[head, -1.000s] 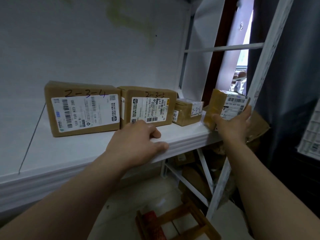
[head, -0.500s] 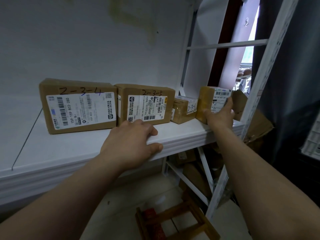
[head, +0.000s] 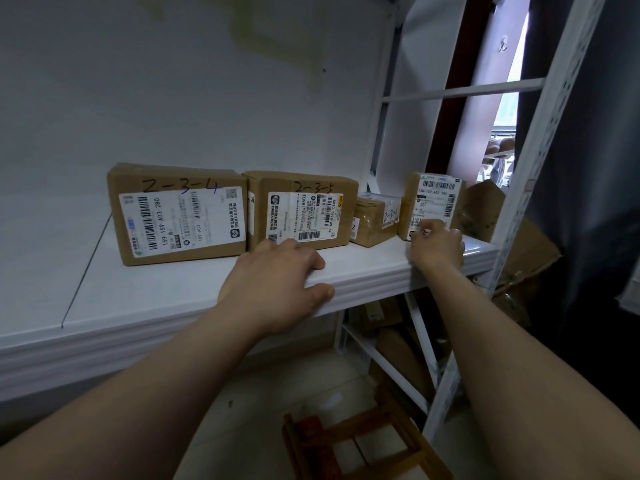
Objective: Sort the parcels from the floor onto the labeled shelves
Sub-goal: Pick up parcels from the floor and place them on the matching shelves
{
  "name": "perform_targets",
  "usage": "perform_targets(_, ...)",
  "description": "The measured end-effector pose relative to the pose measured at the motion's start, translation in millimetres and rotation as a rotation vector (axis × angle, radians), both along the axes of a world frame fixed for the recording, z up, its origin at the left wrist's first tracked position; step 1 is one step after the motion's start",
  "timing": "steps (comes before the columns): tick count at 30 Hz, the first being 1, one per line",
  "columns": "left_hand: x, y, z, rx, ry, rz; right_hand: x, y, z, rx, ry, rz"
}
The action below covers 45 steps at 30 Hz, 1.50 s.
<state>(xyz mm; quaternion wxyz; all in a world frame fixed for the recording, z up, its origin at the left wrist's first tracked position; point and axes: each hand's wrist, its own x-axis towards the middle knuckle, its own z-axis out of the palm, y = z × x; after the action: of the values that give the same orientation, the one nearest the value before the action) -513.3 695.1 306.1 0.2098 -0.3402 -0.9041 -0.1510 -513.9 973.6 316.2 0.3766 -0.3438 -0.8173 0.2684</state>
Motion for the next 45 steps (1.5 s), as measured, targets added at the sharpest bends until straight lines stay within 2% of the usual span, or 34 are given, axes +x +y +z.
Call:
perform_targets(5,0,1,3,-0.009,-0.018,0.007,8,-30,1,-0.050,0.088,0.068)
perform_targets(7,3,-2,8,0.021,-0.100,-0.037,14,-55,1,-0.063,0.133,0.122)
perform_targets(10,14,-19,16,0.259,-0.328,-0.208,25,-98,1,-0.056,0.194,0.196)
perform_targets(12,23,-40,15,0.354,-0.305,-0.218,31,-132,-1,-0.033,0.235,0.247)
perform_targets(15,36,-82,9,0.387,-0.188,-0.126,42,-189,-5,-0.018,0.287,0.344)
perform_targets(24,99,-264,6,0.445,-0.079,0.129,87,-372,-15,-0.021,0.343,0.634)
perform_targets(29,169,-399,-41,0.377,-0.184,0.277,133,-495,-47,-0.032,0.292,0.835)
perform_targets(32,209,-490,-87,0.345,-0.331,0.448,161,-578,-87,-0.044,0.190,0.976)
perform_targets(35,246,-574,-142,0.406,-0.532,0.625,188,-662,-140,-0.049,0.029,1.113)
perform_targets(38,286,-644,-201,0.503,-0.717,0.765,212,-738,-199,-0.042,-0.249,1.247)
perform_targets(45,373,-764,-314,0.782,-0.977,1.055,267,-852,-322,-0.031,-0.899,1.446)
